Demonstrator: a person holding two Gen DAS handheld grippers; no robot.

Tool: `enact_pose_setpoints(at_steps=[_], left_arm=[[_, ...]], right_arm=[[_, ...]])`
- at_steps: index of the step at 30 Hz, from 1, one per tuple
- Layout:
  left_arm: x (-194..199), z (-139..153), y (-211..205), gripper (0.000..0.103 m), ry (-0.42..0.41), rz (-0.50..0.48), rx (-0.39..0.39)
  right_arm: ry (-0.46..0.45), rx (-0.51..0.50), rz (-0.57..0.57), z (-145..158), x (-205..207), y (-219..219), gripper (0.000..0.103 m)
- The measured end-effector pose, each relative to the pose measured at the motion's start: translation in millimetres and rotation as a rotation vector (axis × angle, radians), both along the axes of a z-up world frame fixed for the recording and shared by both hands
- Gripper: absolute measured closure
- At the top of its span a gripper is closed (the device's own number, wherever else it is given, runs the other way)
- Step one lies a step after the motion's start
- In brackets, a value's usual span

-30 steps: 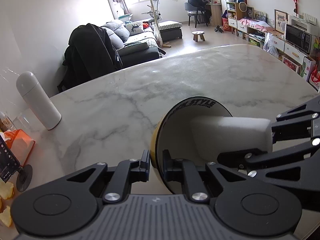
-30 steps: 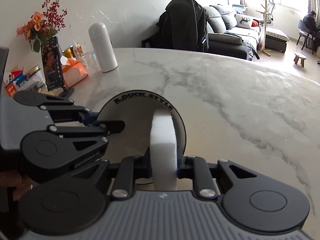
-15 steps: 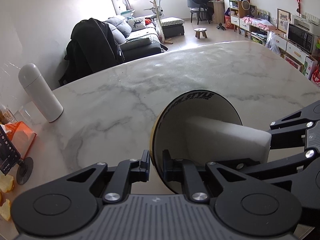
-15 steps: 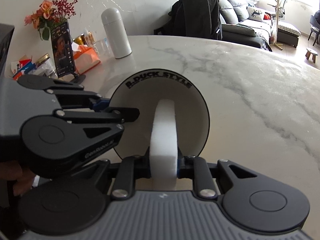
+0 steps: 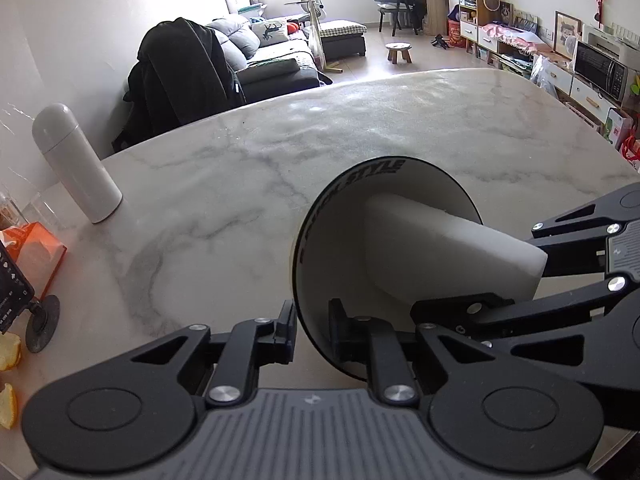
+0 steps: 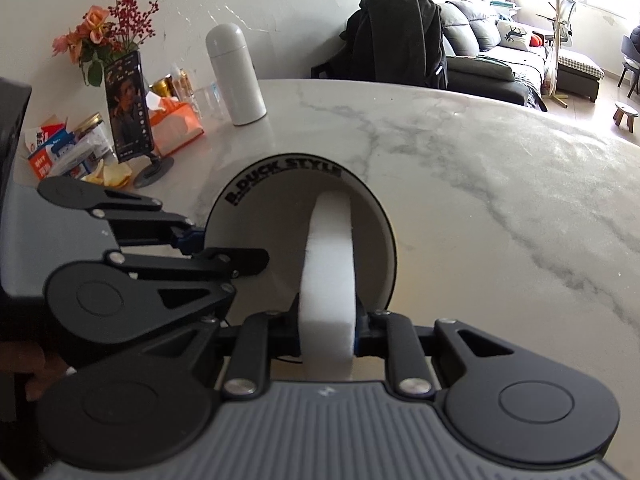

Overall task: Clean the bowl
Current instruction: 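Rub the white sponge around the bowl's inner wall with the right gripper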

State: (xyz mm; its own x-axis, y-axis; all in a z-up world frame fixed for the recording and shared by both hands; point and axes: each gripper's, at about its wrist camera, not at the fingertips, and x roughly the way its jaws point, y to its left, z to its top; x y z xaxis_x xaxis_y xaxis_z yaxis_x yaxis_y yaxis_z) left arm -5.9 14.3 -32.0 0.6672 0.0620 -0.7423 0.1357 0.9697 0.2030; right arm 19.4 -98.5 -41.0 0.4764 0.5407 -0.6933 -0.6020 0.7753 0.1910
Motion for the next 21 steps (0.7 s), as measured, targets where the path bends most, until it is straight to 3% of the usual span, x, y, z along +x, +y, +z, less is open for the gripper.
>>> enact_pose_setpoints(at_steps=[9, 21], left_arm=[[1, 4, 2, 0.072, -0.004, -0.013, 0.009], [10, 20, -14, 0.071, -0.064, -0.073, 0.045]], right_arm=[[0.010, -0.006, 0.026, -5, 1, 4, 0.082], [-0.008, -0.036, 0.052, -10, -1, 10, 0.082]])
